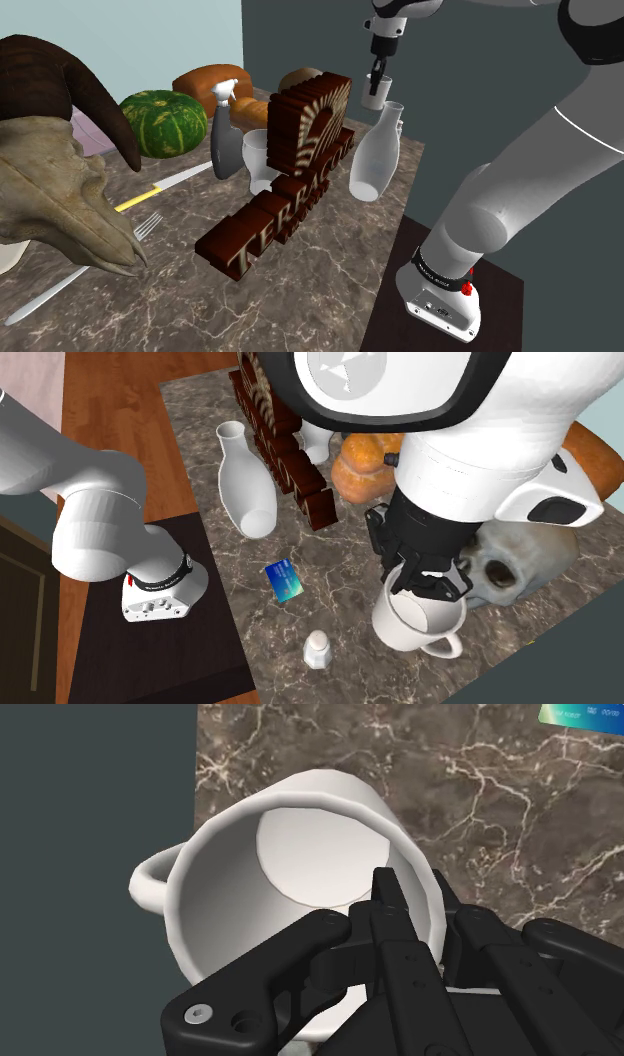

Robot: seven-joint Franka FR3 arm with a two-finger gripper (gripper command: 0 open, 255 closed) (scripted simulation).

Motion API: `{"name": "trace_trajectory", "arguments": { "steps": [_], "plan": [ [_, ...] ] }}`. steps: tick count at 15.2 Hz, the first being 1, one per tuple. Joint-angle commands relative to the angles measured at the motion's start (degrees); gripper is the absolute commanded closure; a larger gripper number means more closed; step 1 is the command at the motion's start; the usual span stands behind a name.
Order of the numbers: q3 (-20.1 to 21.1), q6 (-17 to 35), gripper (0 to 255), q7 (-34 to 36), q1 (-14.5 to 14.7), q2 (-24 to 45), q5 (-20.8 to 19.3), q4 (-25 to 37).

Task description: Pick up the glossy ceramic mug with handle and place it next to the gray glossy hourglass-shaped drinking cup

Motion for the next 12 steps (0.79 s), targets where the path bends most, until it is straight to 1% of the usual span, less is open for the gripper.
{"name": "trace_trajectory", "arguments": {
  "steps": [1, 12],
  "plan": [
    [0.03, -1.42, 255, -0.21, 0.03, 0.09, 0.1, 1.51],
    [0.43, -9.85, 255, -1.08, 0.36, 0.97, 0.75, 10.8]
  ]
}}
